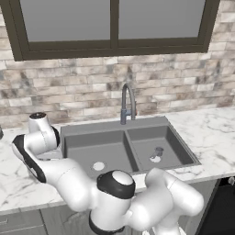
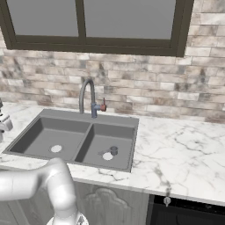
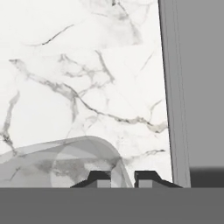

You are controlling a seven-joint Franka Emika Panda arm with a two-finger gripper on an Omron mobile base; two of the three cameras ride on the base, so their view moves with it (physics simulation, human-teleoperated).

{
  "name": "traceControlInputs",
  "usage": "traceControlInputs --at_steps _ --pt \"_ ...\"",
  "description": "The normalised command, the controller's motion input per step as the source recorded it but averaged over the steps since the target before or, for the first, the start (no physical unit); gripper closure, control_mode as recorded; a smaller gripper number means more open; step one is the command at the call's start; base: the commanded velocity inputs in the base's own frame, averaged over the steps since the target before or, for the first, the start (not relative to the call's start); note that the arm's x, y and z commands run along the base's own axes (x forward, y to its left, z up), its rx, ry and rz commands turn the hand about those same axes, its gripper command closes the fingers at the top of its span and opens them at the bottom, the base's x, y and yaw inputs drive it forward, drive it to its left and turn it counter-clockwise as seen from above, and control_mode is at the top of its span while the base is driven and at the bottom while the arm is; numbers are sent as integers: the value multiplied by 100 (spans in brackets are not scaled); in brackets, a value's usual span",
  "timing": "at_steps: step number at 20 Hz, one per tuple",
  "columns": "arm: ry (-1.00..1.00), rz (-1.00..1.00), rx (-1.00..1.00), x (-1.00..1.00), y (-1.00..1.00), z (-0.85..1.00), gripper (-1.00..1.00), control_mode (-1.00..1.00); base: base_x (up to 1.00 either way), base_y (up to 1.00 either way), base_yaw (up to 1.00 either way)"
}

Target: Move any existing items from the left basin to the right basin for drying. Then move the glass cup from the counter to the left basin of the sink for washing.

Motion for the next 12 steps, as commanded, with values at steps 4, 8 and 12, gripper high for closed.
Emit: traceControlInputs --at_steps 4,8,12 --pt "-4 0 -5 -9 -13 55 100 -100 0 0 0" --pt "-1 -2 -4 -5 -34 39 100 -100 0 0 0" --pt "0 -5 0 0 -54 11 100 -100 0 0 0"
